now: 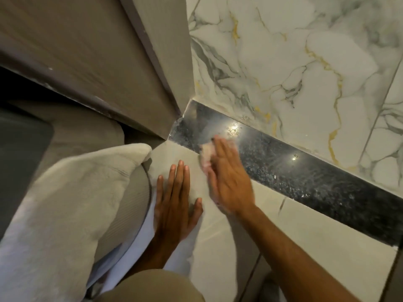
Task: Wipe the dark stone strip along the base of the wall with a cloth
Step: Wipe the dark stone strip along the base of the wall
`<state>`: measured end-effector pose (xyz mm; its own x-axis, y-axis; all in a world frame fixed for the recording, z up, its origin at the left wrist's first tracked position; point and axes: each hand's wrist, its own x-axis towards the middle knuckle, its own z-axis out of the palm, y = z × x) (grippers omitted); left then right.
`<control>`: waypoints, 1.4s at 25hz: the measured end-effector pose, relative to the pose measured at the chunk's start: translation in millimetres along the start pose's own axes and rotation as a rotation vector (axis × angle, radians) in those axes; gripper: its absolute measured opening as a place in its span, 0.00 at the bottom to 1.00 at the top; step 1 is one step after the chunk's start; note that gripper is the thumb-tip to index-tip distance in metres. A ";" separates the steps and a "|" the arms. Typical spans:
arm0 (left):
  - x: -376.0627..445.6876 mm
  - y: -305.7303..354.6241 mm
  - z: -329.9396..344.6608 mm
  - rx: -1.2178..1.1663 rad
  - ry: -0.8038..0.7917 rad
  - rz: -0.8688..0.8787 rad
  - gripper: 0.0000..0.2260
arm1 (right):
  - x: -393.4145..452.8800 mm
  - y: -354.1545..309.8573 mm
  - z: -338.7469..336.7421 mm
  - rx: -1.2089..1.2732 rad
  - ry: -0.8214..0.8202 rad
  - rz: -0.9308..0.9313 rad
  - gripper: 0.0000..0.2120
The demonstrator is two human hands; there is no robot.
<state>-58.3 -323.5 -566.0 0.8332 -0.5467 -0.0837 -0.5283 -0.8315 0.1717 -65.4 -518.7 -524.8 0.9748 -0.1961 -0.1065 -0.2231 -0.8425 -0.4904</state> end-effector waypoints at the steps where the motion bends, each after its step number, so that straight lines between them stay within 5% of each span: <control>1: -0.6 0.5 -0.6 0.004 -0.005 -0.010 0.37 | -7.8 9.6 -6.7 0.021 0.028 0.068 0.27; 5: -0.6 -0.8 4.5 0.002 0.017 -0.013 0.37 | 70.5 3.2 -7.9 -0.049 0.231 0.288 0.24; 8: -0.8 0.1 7.3 -0.048 0.053 -0.056 0.38 | 108.1 -30.8 11.4 -0.126 0.058 0.083 0.24; 12: -0.9 2.3 3.1 -0.009 0.056 -0.048 0.38 | 25.0 0.7 1.7 -0.207 -0.145 -0.260 0.27; 15: 0.3 1.3 4.7 0.015 0.044 -0.049 0.38 | 30.0 43.8 -22.0 -0.211 -0.059 -0.123 0.27; 18: 0.4 0.2 7.8 0.008 0.052 -0.050 0.38 | 94.1 7.5 -11.7 -0.247 0.063 0.123 0.29; 22: -0.8 4.1 -0.1 -0.019 0.061 -0.057 0.37 | 60.7 -31.5 9.4 -0.171 -0.078 -0.042 0.28; 25: 1.6 6.2 -6.3 0.001 0.031 -0.057 0.36 | 12.7 5.2 -5.1 -0.146 -0.051 0.041 0.30; 29: 1.1 1.4 0.2 0.016 0.007 -0.051 0.37 | 74.0 10.8 -1.7 -0.242 0.079 0.169 0.32; 35: 1.2 5.8 -10.8 0.032 0.003 -0.046 0.36 | -0.5 14.5 -2.0 -0.279 -0.084 0.036 0.32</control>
<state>-58.6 -327.9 -554.5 0.8572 -0.5075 -0.0877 -0.4944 -0.8585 0.1359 -69.2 -531.8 -530.2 0.9606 -0.1962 -0.1967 -0.2397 -0.9434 -0.2294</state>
